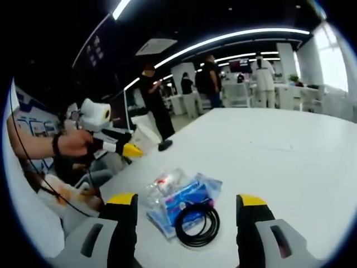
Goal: Arrange the tabletop items into an orderly group along one side of the table until the central work area is clear of visible clutter.
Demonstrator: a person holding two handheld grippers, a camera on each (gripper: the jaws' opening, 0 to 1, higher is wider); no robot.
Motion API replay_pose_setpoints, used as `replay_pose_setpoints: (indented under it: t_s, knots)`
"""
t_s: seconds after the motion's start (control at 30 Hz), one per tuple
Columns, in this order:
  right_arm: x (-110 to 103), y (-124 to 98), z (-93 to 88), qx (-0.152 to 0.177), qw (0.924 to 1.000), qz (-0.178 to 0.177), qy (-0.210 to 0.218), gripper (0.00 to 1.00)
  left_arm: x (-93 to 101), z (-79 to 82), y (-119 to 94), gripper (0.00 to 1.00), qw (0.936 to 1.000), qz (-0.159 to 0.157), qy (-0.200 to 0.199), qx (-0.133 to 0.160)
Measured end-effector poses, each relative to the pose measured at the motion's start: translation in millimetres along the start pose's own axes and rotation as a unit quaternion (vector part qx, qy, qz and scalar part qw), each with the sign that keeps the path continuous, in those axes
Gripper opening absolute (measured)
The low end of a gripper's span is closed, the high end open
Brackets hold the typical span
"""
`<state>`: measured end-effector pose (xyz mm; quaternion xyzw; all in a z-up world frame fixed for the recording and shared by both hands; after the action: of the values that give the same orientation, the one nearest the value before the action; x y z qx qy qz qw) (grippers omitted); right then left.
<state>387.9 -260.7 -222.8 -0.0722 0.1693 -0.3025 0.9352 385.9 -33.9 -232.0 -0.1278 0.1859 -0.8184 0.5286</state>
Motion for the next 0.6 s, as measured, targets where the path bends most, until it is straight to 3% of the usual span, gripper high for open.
replay_pose_setpoints:
  t_s: [0.6]
  knots:
    - [-40.4,38.3,13.1,0.004,0.9974,0.071,0.007,0.63,74.7,-0.4,10.9,0.38,0.9935,-0.082,0.078,-0.011]
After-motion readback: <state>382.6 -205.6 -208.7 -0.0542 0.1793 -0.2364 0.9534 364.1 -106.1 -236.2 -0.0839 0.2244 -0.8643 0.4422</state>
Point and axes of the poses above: the point that each gripper's makers call its tool centre point, and the gripper's own axes: y roughly forward along the fingers, x roughly to its right, z roughly out of its top, the point moved 2 cm from there along -y, roughly backward along the fingers, and after that the axes turned 11 degrees about x, right-handed, at the moved point
